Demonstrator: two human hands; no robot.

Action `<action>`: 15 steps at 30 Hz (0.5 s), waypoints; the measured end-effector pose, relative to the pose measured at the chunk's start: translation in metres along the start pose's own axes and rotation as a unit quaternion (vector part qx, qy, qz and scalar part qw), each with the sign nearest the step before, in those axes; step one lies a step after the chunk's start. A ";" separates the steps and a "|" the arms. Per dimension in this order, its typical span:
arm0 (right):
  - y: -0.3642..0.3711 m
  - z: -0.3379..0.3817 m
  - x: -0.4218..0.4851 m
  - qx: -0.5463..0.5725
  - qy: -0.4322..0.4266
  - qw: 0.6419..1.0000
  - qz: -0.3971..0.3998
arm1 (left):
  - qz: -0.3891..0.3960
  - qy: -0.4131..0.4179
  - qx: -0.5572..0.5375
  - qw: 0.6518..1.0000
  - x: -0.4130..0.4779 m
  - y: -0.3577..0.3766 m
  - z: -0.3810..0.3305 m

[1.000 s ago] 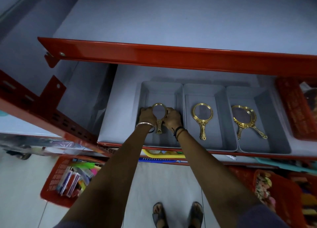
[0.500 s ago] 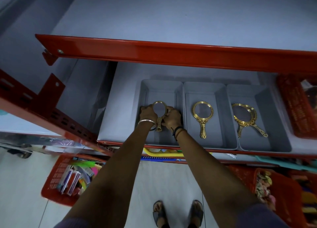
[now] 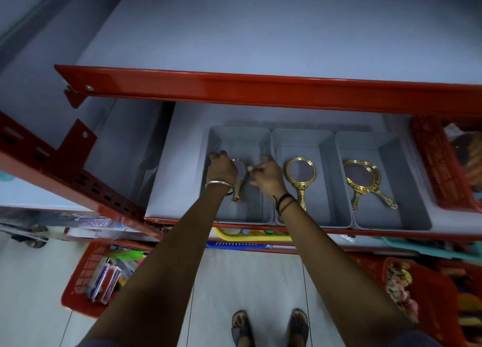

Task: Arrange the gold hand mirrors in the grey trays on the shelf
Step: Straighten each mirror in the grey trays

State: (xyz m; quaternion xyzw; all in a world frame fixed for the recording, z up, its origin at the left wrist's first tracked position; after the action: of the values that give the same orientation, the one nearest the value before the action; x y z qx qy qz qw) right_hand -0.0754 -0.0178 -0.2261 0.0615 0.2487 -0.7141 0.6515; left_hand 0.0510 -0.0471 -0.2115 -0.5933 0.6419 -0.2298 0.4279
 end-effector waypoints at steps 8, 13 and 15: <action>-0.116 -0.022 -0.004 -0.122 -0.038 0.983 -0.133 | 0.018 0.147 -0.087 0.985 -0.032 0.031 -0.092; -0.139 -0.048 0.015 -0.177 0.043 0.980 -0.076 | 0.107 0.131 -0.019 0.985 -0.032 0.086 -0.117; -0.138 -0.051 0.020 -0.207 0.064 0.975 -0.045 | 0.141 0.085 0.018 0.986 -0.029 0.102 -0.115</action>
State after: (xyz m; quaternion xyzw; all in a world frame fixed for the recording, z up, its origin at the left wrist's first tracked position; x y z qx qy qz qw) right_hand -0.2227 -0.0101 -0.2408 -0.0401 0.4345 -0.6705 0.6000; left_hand -0.1032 -0.0244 -0.2243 -0.4676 0.7485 -0.2283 0.4110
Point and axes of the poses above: each hand's wrist, its own x-axis towards the middle knuckle, its own y-axis out of the palm, z = x × y, the point moved 4 cm from there along x, towards the middle knuckle, and after that the axes turned 4 degrees about z, right-handed, at the moved point
